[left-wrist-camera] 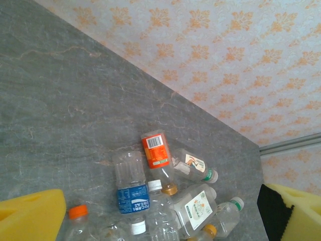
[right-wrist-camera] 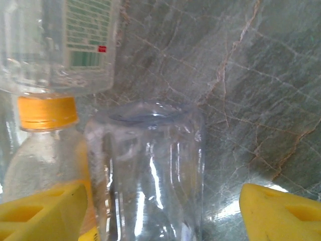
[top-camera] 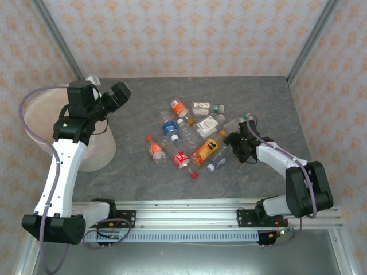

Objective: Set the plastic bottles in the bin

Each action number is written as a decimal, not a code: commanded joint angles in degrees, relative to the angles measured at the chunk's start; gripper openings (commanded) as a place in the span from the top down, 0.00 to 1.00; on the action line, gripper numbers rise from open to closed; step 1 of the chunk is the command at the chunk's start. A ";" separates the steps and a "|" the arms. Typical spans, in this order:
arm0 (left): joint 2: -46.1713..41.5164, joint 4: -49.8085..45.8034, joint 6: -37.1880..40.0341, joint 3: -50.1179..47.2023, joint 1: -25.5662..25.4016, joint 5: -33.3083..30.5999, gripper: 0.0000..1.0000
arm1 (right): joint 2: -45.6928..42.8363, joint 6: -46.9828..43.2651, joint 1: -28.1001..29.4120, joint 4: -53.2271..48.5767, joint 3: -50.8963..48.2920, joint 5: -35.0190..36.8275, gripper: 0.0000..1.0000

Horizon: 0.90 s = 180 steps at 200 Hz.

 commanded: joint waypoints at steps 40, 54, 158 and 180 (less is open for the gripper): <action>-0.52 -0.60 -0.64 -0.61 -0.21 -1.04 0.00 | 1.75 2.47 0.28 5.10 -2.54 3.38 0.27; -1.03 -0.15 -0.56 -1.24 -0.18 -1.08 0.00 | 1.57 3.80 0.28 6.68 -3.22 3.59 0.29; -2.20 1.98 -1.56 -4.92 -0.82 0.26 0.00 | -12.99 0.37 0.28 5.75 -8.84 13.58 0.58; -1.23 2.39 -1.78 -4.36 -2.16 0.58 0.00 | -16.09 -2.79 0.24 7.08 -9.05 12.34 0.61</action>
